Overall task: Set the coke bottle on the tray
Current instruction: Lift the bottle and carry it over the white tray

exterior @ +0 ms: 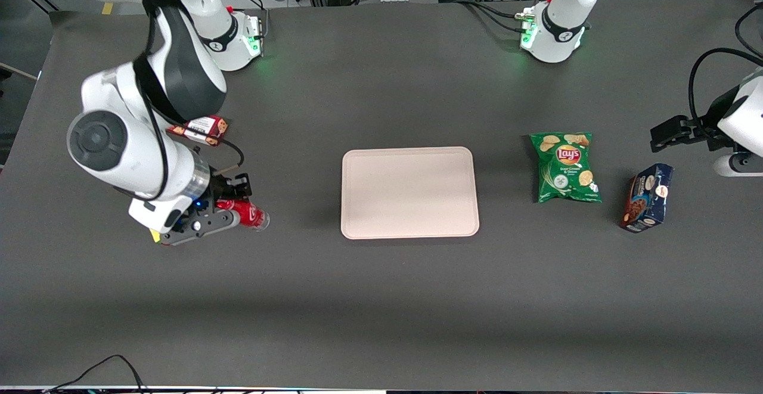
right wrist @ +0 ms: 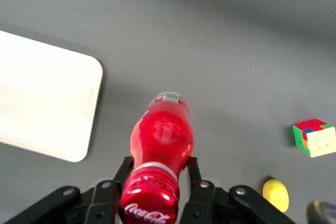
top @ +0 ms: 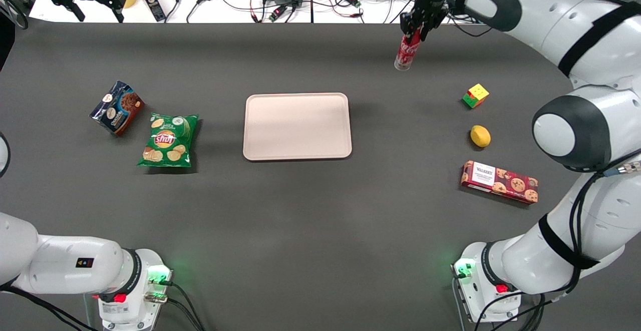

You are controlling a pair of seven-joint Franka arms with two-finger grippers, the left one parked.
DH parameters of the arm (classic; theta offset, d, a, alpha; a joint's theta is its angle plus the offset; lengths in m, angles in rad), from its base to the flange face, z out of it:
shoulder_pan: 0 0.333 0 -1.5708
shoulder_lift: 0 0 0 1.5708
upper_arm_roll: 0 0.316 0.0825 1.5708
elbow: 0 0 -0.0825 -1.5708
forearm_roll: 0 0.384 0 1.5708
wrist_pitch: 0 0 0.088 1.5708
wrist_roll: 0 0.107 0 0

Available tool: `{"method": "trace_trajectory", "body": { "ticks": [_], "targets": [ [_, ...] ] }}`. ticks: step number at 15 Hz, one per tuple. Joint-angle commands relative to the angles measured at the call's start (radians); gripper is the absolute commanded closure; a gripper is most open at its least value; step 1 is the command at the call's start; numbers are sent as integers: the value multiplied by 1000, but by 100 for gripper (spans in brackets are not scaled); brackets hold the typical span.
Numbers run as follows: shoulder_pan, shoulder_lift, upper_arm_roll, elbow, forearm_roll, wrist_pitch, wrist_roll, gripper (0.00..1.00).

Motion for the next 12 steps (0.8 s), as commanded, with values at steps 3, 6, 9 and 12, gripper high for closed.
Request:
{"method": "trace_trajectory", "body": {
  "ticks": [3, 6, 9, 12],
  "targets": [
    [86, -4, -12, 45, 10, -44, 54, 100],
    [200, 5, -12, 47, 2, -40, 219, 100],
    [312, 25, -41, 48, 13, -27, 255, 100],
    [350, 61, -34, 48, 37, 17, 290, 100]
  ]
}}
